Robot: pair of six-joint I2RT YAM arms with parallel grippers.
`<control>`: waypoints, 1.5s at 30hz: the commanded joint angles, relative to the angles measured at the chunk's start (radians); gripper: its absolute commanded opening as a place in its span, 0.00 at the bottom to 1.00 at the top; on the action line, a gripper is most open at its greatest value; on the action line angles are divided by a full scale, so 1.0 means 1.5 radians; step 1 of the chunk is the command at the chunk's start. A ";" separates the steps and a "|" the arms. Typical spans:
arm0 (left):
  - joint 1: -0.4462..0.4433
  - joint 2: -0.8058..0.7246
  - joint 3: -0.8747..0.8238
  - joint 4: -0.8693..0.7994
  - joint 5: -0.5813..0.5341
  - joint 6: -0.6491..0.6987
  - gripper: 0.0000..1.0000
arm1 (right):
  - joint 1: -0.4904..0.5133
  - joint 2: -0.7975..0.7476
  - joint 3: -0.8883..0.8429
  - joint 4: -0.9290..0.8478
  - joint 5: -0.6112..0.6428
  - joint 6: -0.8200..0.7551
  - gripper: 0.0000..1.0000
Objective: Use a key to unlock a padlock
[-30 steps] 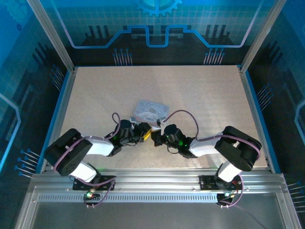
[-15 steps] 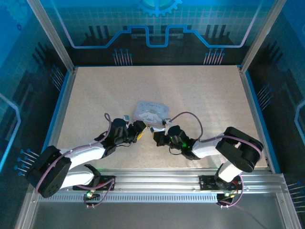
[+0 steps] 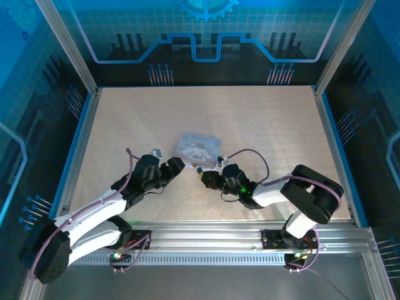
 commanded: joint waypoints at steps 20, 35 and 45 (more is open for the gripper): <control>0.070 -0.016 0.018 -0.099 0.003 0.087 0.77 | -0.014 0.047 -0.029 0.018 0.019 0.072 0.10; 0.106 -0.013 0.036 -0.133 0.012 0.131 0.84 | -0.016 0.017 -0.039 -0.030 0.037 0.055 0.25; 0.182 0.031 0.110 -0.150 0.088 0.225 0.91 | -0.043 -0.098 -0.005 -0.192 0.021 -0.105 0.39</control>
